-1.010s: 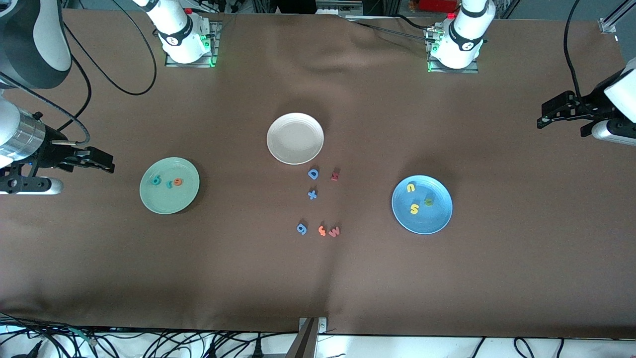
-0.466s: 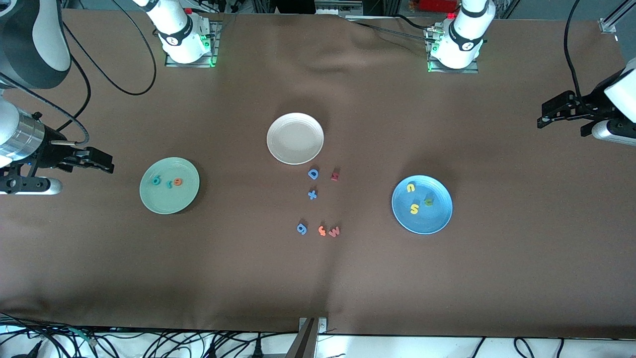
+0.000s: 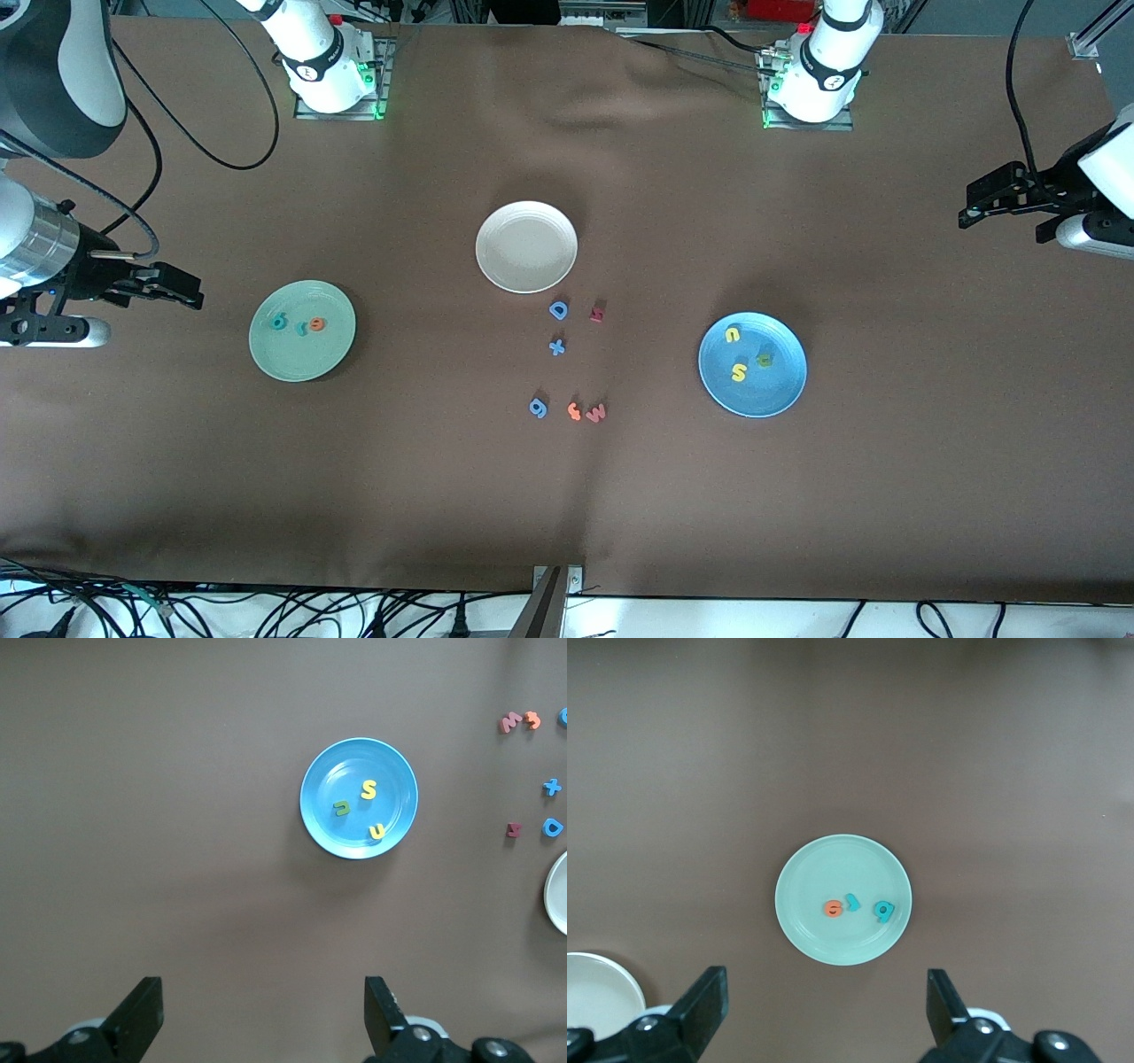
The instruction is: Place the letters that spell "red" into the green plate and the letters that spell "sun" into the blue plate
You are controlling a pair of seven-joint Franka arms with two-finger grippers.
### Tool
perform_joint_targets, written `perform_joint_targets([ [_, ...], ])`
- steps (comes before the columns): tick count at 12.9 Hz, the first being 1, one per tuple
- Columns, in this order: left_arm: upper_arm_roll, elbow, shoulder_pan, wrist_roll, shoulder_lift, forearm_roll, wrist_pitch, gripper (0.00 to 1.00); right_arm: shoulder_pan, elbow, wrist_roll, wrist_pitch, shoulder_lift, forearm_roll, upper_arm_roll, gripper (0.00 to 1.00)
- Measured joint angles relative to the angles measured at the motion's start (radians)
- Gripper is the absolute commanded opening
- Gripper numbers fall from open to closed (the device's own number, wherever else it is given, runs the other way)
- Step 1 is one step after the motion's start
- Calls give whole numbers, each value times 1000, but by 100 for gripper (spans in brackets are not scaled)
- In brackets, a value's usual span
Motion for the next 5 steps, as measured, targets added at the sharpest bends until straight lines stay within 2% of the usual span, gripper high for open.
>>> perform_joint_targets([
  [5, 1, 16, 1, 0, 0, 0, 0, 100, -2, 0, 0, 0, 0, 0, 0, 99],
])
